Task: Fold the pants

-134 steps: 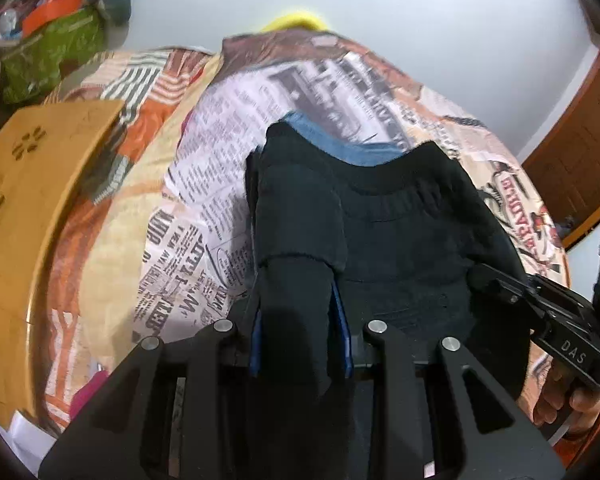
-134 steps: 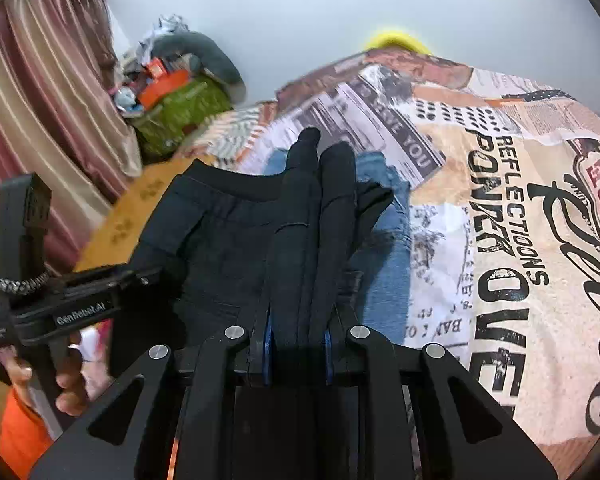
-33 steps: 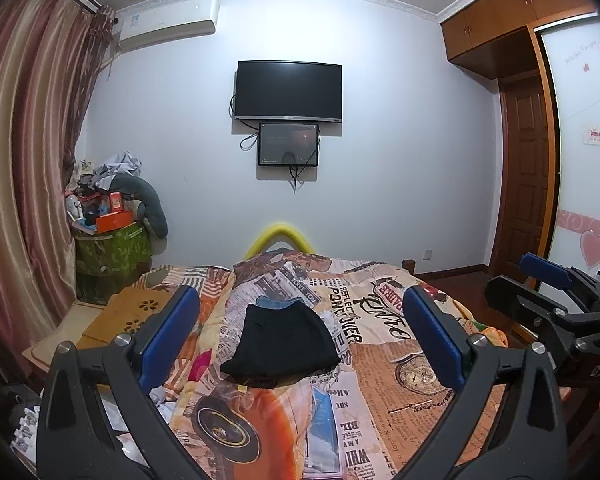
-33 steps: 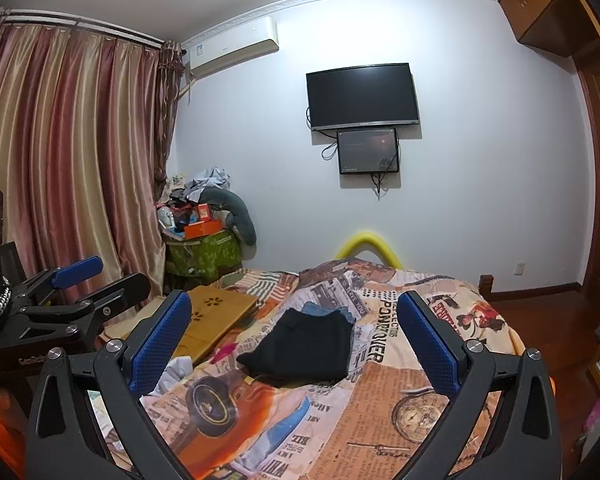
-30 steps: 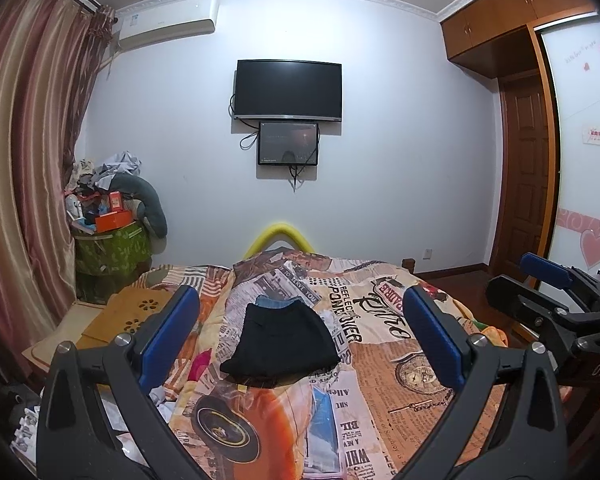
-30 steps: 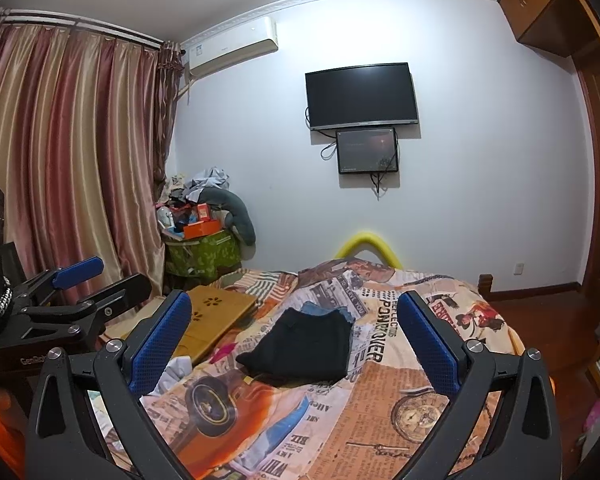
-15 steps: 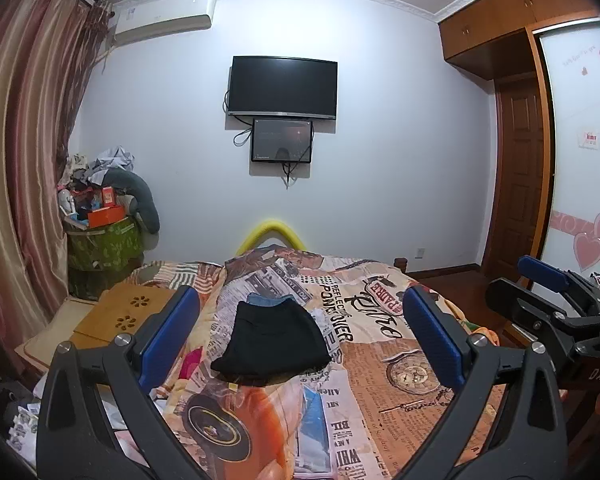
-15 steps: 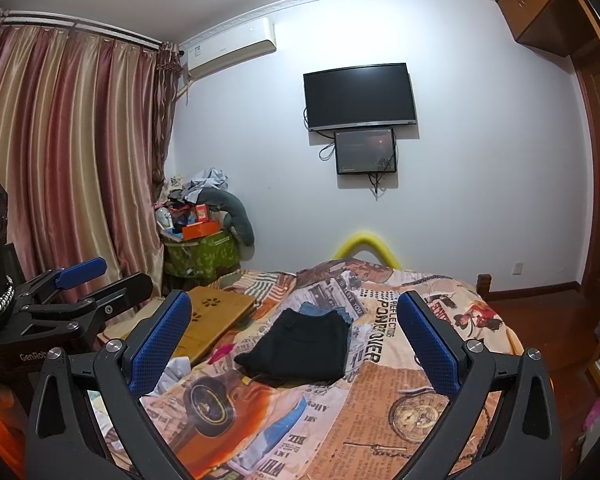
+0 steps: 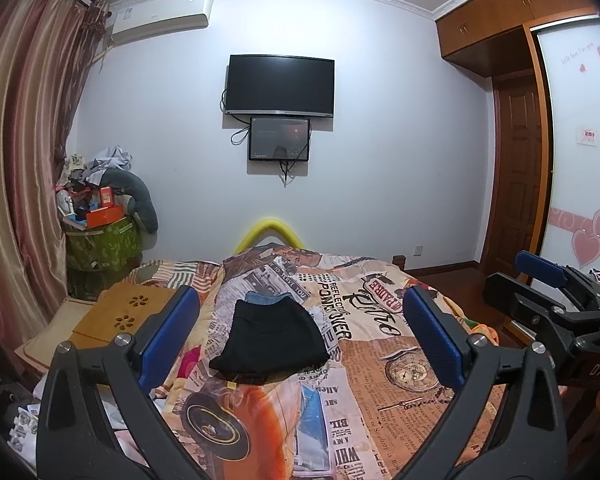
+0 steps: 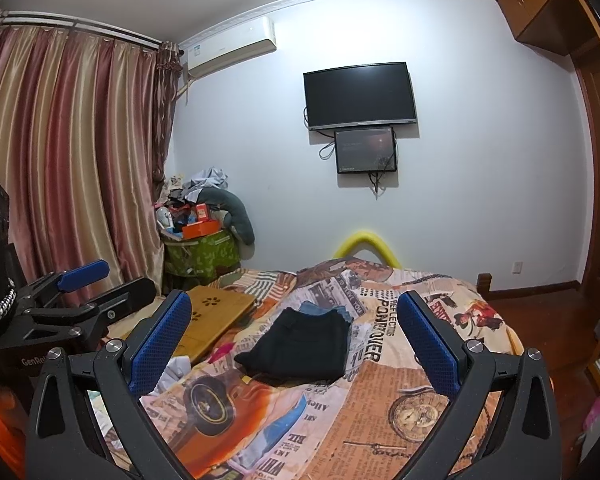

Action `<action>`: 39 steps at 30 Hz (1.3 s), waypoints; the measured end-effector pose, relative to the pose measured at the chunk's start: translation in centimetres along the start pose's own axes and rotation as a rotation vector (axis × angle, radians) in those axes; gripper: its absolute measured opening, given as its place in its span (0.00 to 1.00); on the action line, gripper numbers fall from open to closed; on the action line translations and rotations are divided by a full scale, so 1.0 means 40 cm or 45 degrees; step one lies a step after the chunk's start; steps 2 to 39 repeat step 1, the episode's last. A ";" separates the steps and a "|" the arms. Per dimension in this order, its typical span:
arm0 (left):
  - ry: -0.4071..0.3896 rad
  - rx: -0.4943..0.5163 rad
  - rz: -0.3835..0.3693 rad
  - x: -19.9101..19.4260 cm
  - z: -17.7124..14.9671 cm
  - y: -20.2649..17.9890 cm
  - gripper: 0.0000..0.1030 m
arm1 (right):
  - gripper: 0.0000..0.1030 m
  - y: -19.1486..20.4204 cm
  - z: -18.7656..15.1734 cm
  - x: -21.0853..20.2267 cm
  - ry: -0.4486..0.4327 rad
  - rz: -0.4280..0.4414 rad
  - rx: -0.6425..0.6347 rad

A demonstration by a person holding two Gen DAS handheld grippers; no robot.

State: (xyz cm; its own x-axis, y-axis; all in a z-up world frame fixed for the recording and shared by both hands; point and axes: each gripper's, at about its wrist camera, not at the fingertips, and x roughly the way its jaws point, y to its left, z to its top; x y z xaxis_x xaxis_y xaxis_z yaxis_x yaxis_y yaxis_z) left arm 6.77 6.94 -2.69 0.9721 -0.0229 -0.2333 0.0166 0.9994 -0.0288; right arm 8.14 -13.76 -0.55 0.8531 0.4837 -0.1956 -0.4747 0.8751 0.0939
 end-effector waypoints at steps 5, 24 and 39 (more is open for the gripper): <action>0.001 0.000 0.000 0.001 0.000 0.000 0.99 | 0.99 0.001 -0.002 0.000 0.000 -0.001 0.001; 0.001 0.000 0.000 0.001 0.000 0.000 0.99 | 0.99 0.001 -0.002 0.000 0.000 -0.001 0.001; 0.001 0.000 0.000 0.001 0.000 0.000 0.99 | 0.99 0.001 -0.002 0.000 0.000 -0.001 0.001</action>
